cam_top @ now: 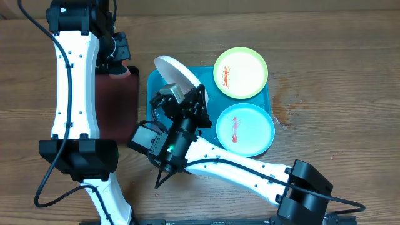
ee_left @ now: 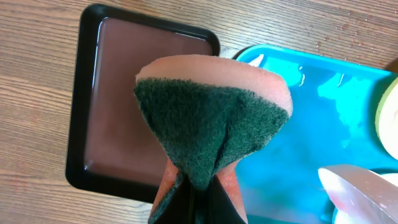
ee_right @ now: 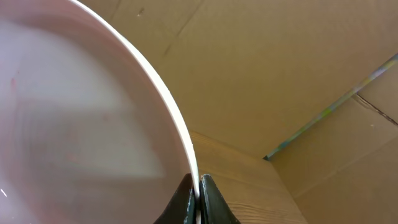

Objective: Clean dirty plates on tray and stack at the side
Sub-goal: 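Carry the white plate right and set it on the table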

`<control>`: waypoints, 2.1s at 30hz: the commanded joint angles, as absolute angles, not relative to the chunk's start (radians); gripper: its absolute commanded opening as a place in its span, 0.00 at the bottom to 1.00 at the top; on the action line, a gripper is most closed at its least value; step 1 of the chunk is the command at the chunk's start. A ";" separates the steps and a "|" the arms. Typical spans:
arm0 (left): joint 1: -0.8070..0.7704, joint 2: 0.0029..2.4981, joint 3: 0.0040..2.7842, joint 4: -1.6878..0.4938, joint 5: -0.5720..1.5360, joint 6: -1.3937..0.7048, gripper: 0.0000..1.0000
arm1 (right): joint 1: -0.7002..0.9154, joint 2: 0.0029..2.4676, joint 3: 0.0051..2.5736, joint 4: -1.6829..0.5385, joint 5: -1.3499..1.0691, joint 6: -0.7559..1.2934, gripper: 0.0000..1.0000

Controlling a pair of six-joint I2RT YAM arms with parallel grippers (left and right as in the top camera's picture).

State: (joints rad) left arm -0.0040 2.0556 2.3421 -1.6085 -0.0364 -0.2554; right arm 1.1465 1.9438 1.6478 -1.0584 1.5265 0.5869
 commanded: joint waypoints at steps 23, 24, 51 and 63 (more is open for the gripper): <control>0.000 2.048 2.338 -1.612 -0.024 -0.240 0.04 | 0.791 1.787 1.671 -1.059 0.387 0.582 0.04; 0.000 2.048 2.338 -1.612 -0.024 -0.240 0.04 | 0.755 1.769 1.671 -1.050 0.319 0.565 0.04; 0.000 2.048 2.338 -1.596 -0.003 -0.239 0.04 | -0.162 1.715 1.443 -1.053 -0.094 0.422 0.04; -0.001 2.048 2.338 -1.595 -0.002 -0.240 0.04 | -0.313 1.715 1.132 -0.764 -0.074 0.445 0.04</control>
State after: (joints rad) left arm -0.0040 2.0556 2.3421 -1.5978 -0.0170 -0.2558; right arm -0.3046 1.7180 1.1713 -0.8032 -0.0933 0.4412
